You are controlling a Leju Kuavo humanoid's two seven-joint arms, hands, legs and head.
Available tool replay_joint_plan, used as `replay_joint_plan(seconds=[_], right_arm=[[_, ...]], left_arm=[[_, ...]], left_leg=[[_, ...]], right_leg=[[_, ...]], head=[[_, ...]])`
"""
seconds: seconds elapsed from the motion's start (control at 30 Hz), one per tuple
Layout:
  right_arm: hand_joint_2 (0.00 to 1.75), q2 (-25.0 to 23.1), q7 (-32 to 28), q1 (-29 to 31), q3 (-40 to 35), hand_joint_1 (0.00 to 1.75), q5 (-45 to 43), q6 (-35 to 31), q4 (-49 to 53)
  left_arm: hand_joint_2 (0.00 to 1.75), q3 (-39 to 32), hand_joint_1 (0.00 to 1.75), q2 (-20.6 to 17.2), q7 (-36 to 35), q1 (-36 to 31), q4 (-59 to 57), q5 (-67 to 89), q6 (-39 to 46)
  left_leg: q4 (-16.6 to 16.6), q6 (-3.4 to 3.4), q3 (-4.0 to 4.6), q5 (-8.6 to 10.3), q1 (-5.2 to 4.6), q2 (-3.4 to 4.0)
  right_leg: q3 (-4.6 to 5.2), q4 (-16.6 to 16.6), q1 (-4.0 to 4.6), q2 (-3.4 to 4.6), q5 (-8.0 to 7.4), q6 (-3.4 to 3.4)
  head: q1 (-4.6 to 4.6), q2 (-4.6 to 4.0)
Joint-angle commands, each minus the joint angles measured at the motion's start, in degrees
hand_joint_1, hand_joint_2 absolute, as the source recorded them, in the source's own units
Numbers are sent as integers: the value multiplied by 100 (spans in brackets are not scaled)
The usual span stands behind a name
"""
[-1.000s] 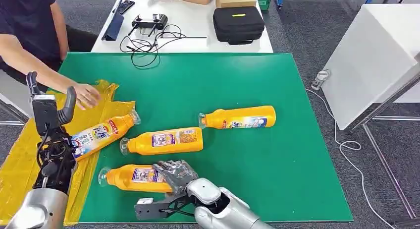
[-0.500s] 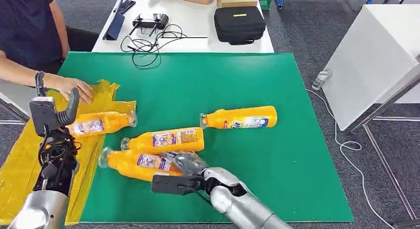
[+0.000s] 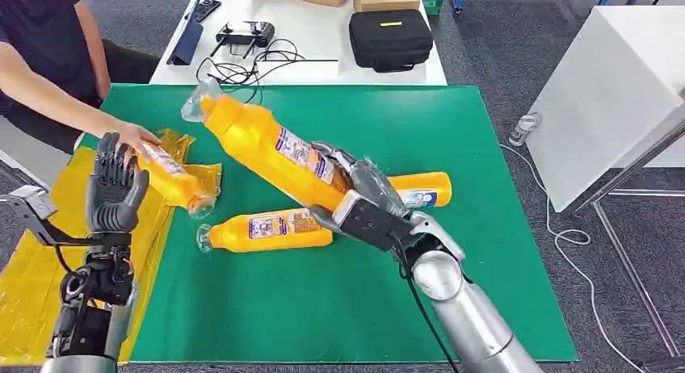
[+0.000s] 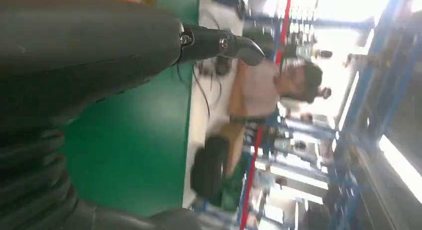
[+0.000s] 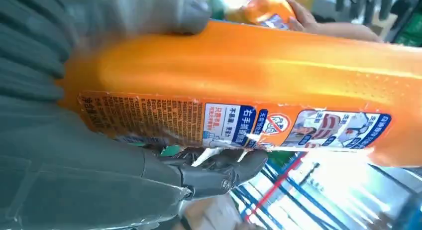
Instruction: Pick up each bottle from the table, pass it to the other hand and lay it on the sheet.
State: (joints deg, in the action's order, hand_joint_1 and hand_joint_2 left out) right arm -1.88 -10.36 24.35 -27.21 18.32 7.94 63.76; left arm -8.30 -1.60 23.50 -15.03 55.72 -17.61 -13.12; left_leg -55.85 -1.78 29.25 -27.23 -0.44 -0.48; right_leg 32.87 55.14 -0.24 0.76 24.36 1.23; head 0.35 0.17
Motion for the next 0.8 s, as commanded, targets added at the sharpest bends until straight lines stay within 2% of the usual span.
replay_joint_plan(seconds=[0.03,0.43,0.57,0.63,0.8], right_arm=[[175,-236,-100,817,-13,175,13,-162,-1126],[175,-238,-114,851,-62,175,0,-175,-1164],[175,-884,-173,1841,-453,175,35,-369,-2817],[175,-1224,-174,2134,-619,175,140,-563,-3363],[175,-1653,19,2206,-1026,175,463,-735,-3564]], left_arm=[[175,622,0,216,-152,251,897,-189,120],[175,702,0,191,-126,257,904,-260,64],[175,1205,0,272,-153,121,918,-486,104],[175,1387,0,301,-156,-71,722,-669,78],[175,1612,0,354,-166,-418,456,-688,182]], left_leg=[[-7,14,-9,-6,13,4],[-2,8,-4,-2,10,-1],[-11,12,0,-6,9,16],[-13,15,0,-7,11,27],[-5,16,-5,1,10,-2]], right_leg=[[-15,-1,13,-7,2,-1],[-7,5,6,-6,1,1],[0,14,7,9,-1,0],[2,16,8,18,-3,-2],[-3,13,8,-8,4,-4]], head=[[0,-2],[-2,-2],[-2,0],[-2,0],[-4,-2]])
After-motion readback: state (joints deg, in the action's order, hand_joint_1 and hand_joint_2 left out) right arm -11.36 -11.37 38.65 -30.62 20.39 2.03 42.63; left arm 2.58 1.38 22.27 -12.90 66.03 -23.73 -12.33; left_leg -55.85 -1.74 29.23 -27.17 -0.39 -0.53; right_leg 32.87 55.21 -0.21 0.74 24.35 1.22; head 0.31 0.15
